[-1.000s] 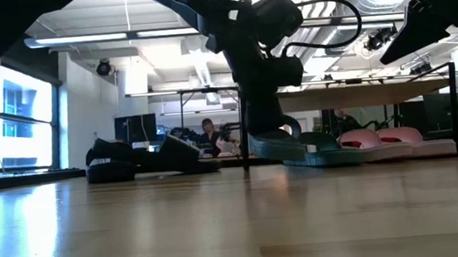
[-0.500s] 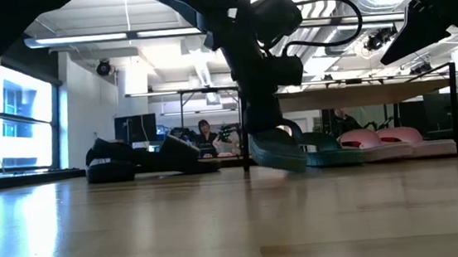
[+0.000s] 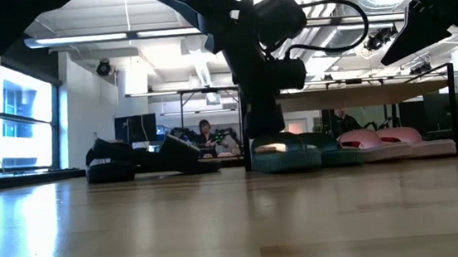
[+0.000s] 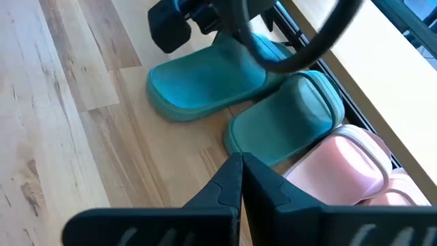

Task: Pick and place slides into the shelf
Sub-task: Put the right green slides under the shelf

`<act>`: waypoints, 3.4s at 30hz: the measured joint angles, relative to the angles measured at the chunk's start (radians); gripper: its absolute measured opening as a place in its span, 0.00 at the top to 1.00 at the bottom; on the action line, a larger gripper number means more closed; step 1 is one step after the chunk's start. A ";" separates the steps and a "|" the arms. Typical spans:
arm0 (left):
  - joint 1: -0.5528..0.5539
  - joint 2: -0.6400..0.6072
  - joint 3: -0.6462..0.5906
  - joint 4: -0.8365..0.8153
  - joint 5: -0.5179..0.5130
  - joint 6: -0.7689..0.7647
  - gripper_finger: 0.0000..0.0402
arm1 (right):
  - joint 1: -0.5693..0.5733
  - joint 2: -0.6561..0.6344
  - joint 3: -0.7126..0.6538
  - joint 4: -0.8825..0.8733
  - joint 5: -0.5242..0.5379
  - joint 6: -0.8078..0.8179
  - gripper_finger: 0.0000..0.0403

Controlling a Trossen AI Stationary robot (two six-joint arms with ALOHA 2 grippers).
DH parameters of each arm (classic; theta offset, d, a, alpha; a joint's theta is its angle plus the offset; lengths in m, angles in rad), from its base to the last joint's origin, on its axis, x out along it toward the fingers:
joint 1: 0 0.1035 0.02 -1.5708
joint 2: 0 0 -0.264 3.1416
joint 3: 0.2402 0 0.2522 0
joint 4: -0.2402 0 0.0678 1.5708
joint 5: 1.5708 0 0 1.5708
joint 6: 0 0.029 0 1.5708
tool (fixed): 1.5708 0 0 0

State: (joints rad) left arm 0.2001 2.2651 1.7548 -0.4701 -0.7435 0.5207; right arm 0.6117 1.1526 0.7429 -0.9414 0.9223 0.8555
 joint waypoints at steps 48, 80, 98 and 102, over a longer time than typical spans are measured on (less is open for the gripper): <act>-0.205 0.000 -0.091 0.002 0.317 -0.291 0.98 | 0.011 0.000 -0.098 0.056 -0.062 -0.021 1.00; -0.073 0.010 -0.096 0.026 0.342 -0.283 1.00 | 0.011 0.000 -0.137 0.114 -0.082 -0.026 1.00; -0.097 0.029 -0.096 0.034 0.359 -0.257 0.99 | 0.011 0.000 -0.137 0.121 -0.085 -0.026 1.00; -0.117 0.029 -0.096 0.034 0.358 -0.256 0.98 | 0.011 0.000 -0.137 0.120 -0.093 -0.029 1.00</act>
State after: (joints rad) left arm 0.0831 2.2936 1.6588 -0.4360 -0.3850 0.2645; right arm 0.6224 1.1526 0.6056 -0.8216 0.8289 0.8265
